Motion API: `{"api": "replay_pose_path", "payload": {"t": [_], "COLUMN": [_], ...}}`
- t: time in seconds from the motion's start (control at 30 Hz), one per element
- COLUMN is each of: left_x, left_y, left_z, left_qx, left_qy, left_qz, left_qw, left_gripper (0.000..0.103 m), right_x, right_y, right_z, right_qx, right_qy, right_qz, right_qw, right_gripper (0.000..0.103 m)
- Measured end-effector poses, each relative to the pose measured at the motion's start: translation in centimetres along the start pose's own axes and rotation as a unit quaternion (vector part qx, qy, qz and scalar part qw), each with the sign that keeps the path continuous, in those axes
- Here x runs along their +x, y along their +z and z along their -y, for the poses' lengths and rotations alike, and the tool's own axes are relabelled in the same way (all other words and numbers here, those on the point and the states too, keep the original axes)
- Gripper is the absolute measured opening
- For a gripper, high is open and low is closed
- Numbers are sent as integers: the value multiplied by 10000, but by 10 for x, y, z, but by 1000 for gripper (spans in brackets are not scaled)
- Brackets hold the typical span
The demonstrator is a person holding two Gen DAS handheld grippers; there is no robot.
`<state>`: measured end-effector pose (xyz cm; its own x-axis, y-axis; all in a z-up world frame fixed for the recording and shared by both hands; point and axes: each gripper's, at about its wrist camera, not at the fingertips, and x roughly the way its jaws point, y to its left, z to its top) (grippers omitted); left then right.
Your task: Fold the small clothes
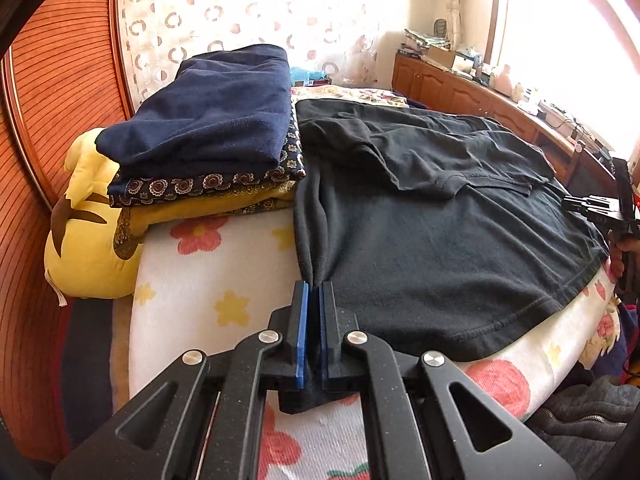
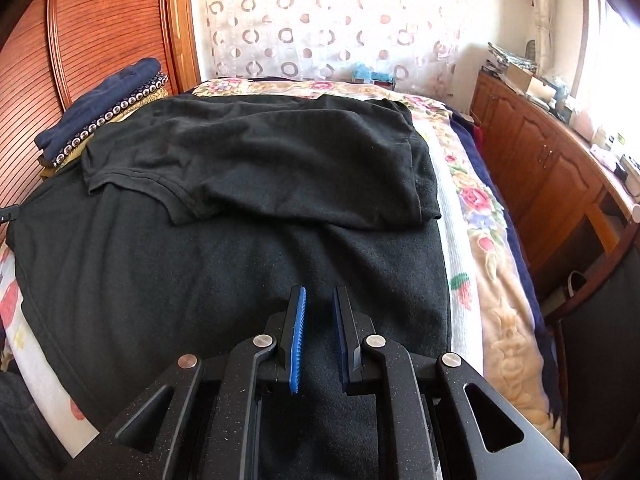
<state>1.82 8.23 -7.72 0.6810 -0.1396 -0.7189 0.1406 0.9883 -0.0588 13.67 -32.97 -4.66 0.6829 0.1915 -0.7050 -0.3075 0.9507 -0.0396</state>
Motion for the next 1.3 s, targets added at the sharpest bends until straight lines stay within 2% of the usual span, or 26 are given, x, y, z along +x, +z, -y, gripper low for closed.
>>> {"api": "replay_pose_path", "payload": {"t": [0.3,0.37,0.5,0.57,0.6,0.77,0.93,1.03,1.1,1.2,1.3], "left_x": [-16,-17,-9,-1,3,28,51,64,75,89,100], "left_y": [11,18,34,41,45,65,86,96,101,107,111], "left_z": [6,10,18,24,27,44,52,55,55,55,55], "left_qx": [12,41,72,108,109,153,58,2,-88,-180,-229], "left_qy": [-155,-201,-314,-380,-365,-439,-411,-371,-351,-231,-152], "left_qz": [314,386,385,398,407,330,199,171,110,69,41], "left_qw": [9994,9990,9987,9984,9984,9984,9989,9992,9993,9995,9996], "left_gripper": [8,27,47,73,77,78,78,78,78,78,76], "right_x": [-3,-4,-4,-4,-4,-4,-5,-2,1,0,2], "right_y": [-1,0,0,0,1,8,25,36,40,43,46], "right_z": [5,5,7,7,7,16,29,42,49,55,55], "right_qx": [94,99,135,153,140,297,456,771,968,1146,1125], "right_qy": [58,63,95,106,98,57,-77,-3,29,-139,-167], "right_qz": [39,40,43,34,23,16,139,221,269,505,587], "right_qw": [9999,9999,9999,9998,9999,9995,9988,9968,9949,9920,9918], "right_gripper": [15,15,15,15,15,39,43,46,47,47,47]}}
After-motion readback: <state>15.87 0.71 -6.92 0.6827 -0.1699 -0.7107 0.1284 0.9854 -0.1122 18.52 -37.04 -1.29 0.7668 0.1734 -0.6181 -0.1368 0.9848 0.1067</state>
